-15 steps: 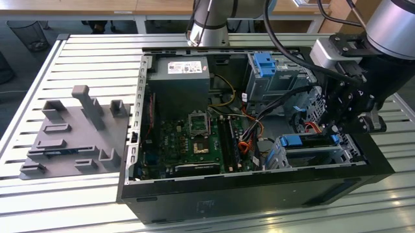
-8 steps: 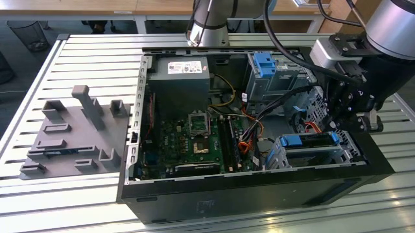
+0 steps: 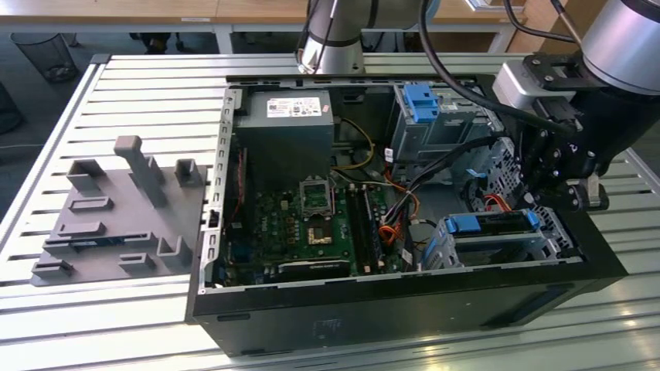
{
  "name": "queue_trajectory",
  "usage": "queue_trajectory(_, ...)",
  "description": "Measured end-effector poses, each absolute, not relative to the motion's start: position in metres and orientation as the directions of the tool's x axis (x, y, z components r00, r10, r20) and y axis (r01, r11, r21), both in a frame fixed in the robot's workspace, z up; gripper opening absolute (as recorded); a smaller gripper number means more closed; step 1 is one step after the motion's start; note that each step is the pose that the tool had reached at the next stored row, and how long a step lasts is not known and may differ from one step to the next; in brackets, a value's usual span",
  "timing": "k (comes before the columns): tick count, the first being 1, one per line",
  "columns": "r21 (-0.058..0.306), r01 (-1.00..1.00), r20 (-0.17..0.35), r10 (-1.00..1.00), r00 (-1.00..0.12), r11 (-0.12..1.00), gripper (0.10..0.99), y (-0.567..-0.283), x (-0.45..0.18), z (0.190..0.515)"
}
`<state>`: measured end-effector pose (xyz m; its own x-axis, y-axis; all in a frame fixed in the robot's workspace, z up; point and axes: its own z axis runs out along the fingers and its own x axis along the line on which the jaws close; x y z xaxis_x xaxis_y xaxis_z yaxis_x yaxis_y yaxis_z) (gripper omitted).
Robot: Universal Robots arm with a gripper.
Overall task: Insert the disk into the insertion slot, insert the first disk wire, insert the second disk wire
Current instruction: 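Insert the first disk wire, then insert the second disk wire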
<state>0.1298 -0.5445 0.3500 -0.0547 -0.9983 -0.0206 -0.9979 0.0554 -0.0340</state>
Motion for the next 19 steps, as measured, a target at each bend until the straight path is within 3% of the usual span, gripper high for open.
queue_trajectory(19, -0.034, -0.998, -0.021, -0.998, -0.055, 0.055, 0.106, -0.5445, 0.1253, 0.3501)
